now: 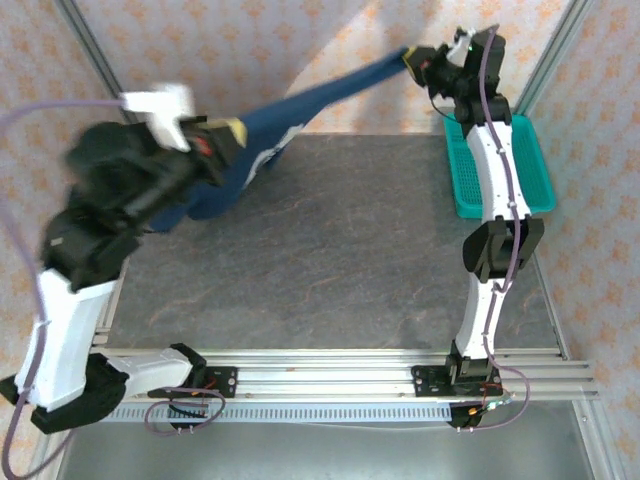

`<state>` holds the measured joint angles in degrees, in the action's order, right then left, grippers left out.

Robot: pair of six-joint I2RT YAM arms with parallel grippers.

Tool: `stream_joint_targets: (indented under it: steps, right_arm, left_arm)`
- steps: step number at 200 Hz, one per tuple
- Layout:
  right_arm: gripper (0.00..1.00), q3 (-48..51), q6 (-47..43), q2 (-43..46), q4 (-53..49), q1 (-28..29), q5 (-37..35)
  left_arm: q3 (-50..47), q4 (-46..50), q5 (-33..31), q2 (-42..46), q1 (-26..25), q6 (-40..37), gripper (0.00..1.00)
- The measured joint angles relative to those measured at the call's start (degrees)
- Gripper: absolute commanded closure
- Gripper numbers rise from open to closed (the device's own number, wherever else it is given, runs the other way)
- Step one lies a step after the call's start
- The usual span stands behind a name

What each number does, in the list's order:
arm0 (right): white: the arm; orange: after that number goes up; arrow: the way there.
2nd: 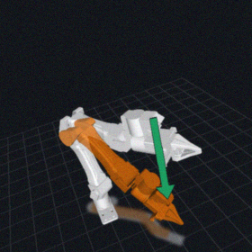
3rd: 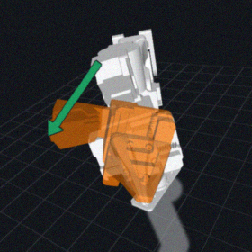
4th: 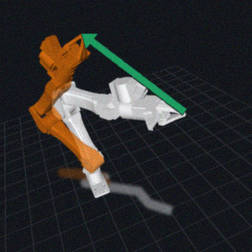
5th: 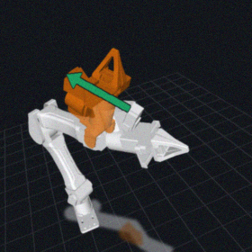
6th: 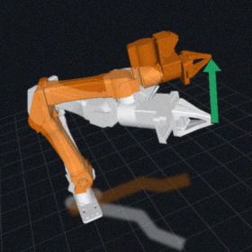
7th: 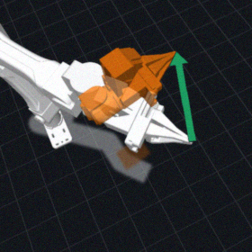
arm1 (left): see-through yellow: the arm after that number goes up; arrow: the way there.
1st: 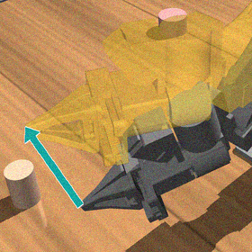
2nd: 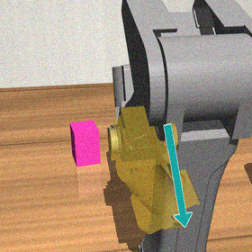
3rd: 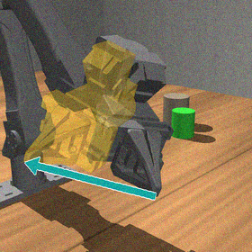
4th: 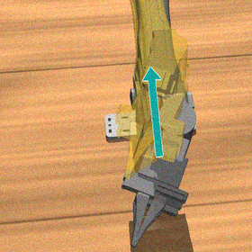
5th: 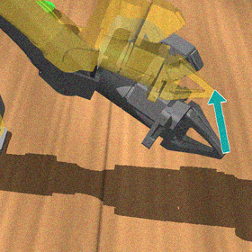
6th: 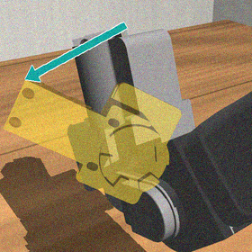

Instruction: Fold and stack the t-shirts

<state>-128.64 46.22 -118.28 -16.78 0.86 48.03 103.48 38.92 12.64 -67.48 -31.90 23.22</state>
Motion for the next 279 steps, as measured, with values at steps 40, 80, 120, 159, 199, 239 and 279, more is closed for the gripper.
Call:
stream_joint_targets:
  steps: [40, 80, 120, 159, 199, 239, 279]
  right_arm:
    - [0.44, 23.9, -8.9, 0.9, -7.4, -8.5, -7.0]
    - [0.26, 29.7, -17.0, 4.5, -14.8, -13.9, -14.2]
    - [0.24, 36.2, -22.2, 20.6, -18.4, -13.0, -16.7]
    - [0.25, 47.9, -23.8, 36.3, -21.8, -5.9, -16.6]
    - [0.30, 65.9, -23.1, 44.4, -24.2, 3.6, -16.5]
    - [0.35, 80.7, -21.1, 45.1, -23.2, 3.9, -16.8]
    - [0.39, 86.5, -19.8, 44.7, -19.3, 3.9, -18.2]
  left_arm:
    - [-28.7, -17.9, -4.1, -13.4, -18.9, 8.4, 0.36]
    - [-22.9, -22.8, -1.1, -34.9, -30.0, 12.9, 0.00]
    - [-20.4, -18.9, -3.7, -24.8, -28.9, 13.5, 0.00]
    - [-25.9, -11.0, -10.8, -1.9, -16.2, 16.6, 0.00]
    - [-41.8, 0.0, -12.6, 10.1, 4.4, 20.3, 0.02]
    - [-60.3, 4.0, -9.5, 11.5, 20.4, 21.3, 0.10]
    - [-67.7, 0.2, -5.7, 12.3, 30.8, 22.6, 0.14]
